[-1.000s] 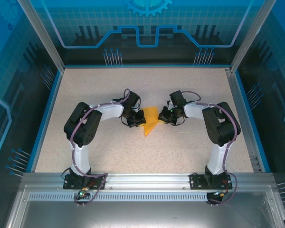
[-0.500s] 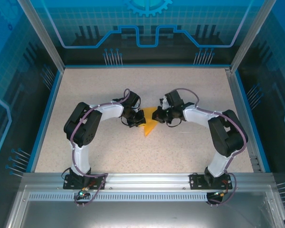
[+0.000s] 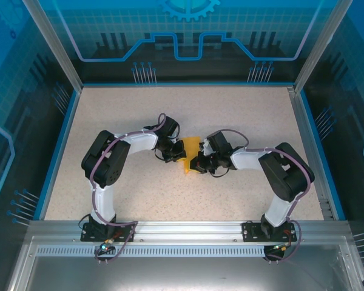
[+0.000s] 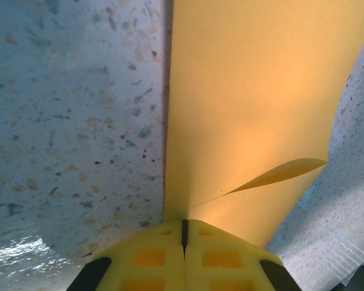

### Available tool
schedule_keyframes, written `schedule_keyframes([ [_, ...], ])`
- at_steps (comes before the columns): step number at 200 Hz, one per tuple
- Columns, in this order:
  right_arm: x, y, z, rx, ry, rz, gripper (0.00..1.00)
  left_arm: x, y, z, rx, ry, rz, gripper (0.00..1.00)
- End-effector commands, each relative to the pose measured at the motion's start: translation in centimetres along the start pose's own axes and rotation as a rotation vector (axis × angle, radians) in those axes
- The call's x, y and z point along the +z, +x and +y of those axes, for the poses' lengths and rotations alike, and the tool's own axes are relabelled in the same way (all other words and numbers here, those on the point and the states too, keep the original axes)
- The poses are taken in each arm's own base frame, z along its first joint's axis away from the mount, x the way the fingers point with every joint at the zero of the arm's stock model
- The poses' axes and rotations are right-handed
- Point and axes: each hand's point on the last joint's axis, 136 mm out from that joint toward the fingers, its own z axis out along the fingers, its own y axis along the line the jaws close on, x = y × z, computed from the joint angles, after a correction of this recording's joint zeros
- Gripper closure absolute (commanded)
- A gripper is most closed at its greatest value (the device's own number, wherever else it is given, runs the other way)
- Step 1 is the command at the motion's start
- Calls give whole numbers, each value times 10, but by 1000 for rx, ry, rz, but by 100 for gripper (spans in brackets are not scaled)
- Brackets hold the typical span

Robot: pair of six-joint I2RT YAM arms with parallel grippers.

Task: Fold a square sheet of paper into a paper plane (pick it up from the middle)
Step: Third fold the triangle at the center of the table.

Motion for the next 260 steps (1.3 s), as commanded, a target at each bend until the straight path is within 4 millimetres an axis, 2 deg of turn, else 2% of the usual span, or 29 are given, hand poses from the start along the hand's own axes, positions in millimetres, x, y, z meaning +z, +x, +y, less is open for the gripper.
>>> schedule_keyframes([
  [1, 8, 5, 3, -8, -29, 27, 100, 9, 2, 19, -6, -72, 10, 100],
  [153, 22, 5, -19, 21, 38, 63, 100, 6, 3, 18, -2, -74, 4, 100],
  [170, 21, 4, -15, 14, 31, 59, 100, 6, 3, 18, -2, -73, 4, 100],
  [205, 7, 4, 10, -82, 16, 25, 100, 7, 3, 20, -4, -77, 6, 100],
  [260, 17, 11, -2, -90, 87, 47, 100, 6, 3, 20, -4, -77, 4, 100],
])
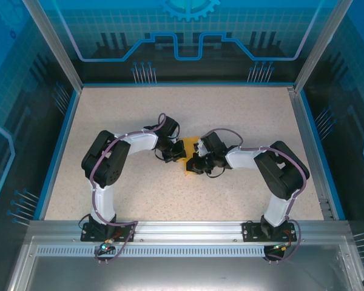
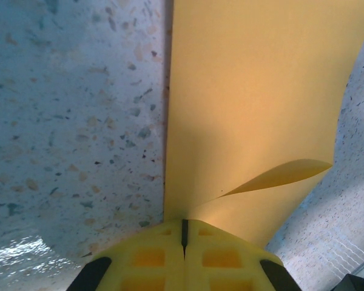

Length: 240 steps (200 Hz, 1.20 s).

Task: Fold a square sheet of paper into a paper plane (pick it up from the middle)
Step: Third fold the triangle at the center of the table.

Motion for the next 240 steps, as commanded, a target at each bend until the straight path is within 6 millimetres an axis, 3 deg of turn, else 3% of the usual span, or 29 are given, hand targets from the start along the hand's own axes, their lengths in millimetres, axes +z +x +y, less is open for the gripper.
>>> schedule_keyframes([
  [1, 4, 5, -7, -7, 43, 20, 100, 6, 3, 20, -4, -76, 4, 100],
  [116, 15, 13, -30, 28, 145, 86, 100, 6, 3, 21, -7, -80, 3, 100],
  [157, 6, 4, 2, -43, 91, 53, 100, 5, 4, 21, -7, -80, 2, 100],
  [177, 5, 7, 8, -68, 89, 58, 100, 5, 4, 21, -8, -82, 2, 100],
  [240, 20, 15, -21, -1, 168, 108, 100, 5, 4, 21, -4, -82, 3, 100],
])
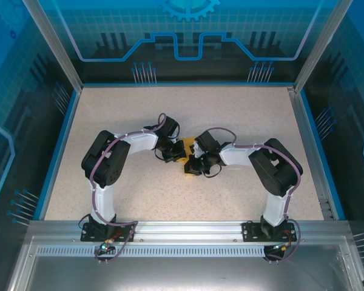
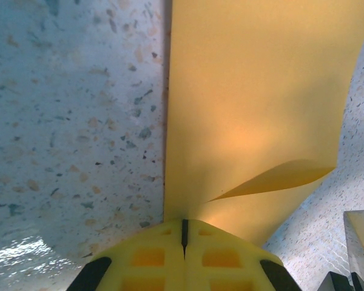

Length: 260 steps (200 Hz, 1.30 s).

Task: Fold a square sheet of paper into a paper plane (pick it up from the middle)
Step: Third fold the triangle at the center of the table.

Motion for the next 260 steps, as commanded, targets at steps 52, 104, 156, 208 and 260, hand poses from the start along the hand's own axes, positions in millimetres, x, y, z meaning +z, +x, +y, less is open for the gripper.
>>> schedule_keyframes([
  [52, -24, -14, 13, -27, -14, -67, 100, 3, 3, 20, -2, -83, 2, 100],
  [104, -34, -28, 0, 2, -15, -106, 100, 3, 2, 18, -1, -83, 2, 100],
  [156, -20, -29, -18, 51, 24, -85, 100, 2, 3, 18, -1, -84, 2, 100],
  [208, -8, -23, -37, 104, 68, -49, 100, -4, -1, 8, 36, -60, -12, 100],
  [260, -7, -19, -43, 132, 84, -35, 100, -48, -12, -41, 130, 63, -103, 97],
])
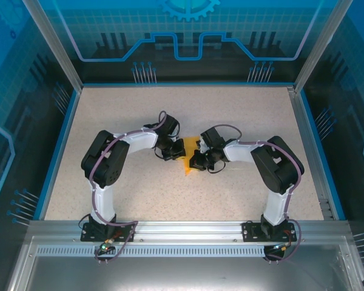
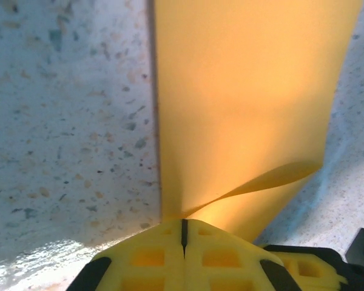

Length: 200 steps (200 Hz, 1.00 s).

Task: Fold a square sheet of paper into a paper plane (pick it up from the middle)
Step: Third fold the triangle at the center of the table.

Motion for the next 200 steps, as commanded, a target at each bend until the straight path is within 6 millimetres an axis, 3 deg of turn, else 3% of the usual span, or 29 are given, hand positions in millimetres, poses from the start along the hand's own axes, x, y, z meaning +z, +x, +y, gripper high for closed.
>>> schedule_keyframes([
  [1, 6, 8, -23, 67, 64, 33, 100, -40, -9, -35, 72, 76, -81, 96],
  [45, 5, 5, -17, 71, 46, 32, 100, -41, 20, -32, -16, 200, -48, 97],
  [107, 5, 3, -10, 69, 26, 37, 100, -15, 64, -24, -66, 218, 66, 100],
  [156, 4, 3, -8, 73, 15, 37, 100, 5, 78, -5, -105, 164, 122, 100],
  [200, 1, 0, -7, 90, -5, 32, 100, 8, 82, 9, -121, 102, 109, 100],
])
